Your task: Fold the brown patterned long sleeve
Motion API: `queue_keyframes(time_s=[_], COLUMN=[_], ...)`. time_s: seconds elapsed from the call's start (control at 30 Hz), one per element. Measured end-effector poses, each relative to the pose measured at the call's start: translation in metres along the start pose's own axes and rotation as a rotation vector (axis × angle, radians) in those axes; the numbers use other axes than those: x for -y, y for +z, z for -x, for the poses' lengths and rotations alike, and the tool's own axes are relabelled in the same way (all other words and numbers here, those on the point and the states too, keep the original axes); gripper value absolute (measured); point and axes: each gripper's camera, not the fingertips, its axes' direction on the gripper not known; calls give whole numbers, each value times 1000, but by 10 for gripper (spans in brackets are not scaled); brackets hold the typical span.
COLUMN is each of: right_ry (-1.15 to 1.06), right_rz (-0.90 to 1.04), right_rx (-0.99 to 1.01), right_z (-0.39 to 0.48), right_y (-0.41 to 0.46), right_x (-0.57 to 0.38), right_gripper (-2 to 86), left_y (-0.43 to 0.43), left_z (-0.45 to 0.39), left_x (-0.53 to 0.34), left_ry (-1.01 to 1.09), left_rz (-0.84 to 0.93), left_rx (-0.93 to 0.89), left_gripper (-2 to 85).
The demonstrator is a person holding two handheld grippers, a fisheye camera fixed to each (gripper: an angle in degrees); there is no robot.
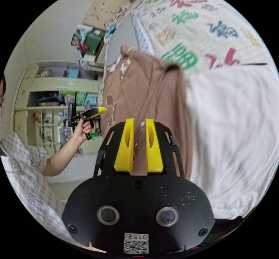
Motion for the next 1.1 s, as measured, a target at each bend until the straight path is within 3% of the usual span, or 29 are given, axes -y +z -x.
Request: queue_keyframes(time_s=[0.2, 0.37, 0.53, 0.8, 0.93, 1.1], right_ry=[9, 58, 108, 154, 173, 78], right_rz=[294, 292, 253, 295, 337, 334], right_rx=[102, 21, -58, -241, -257, -473], right_z=[-1, -28, -59, -84, -93, -67], right_y=[118, 164, 188, 238, 262, 270], right_x=[-104, -131, -161, -208, -212, -206], right_gripper=[86, 77, 13, 3, 7, 19], left_y=[1, -8, -20, -31, -45, -111], left_z=[29, 53, 73, 86, 109, 178], left_x=[-121, -140, -150, -158, -163, -186], left_ry=[-204, -288, -239, -128, -154, -285], left_rz=[88, -35, -56, 54, 56, -215], left_rx=[-8, -89, -122, -14, -88, -264], left_gripper=[78, 66, 15, 8, 15, 46])
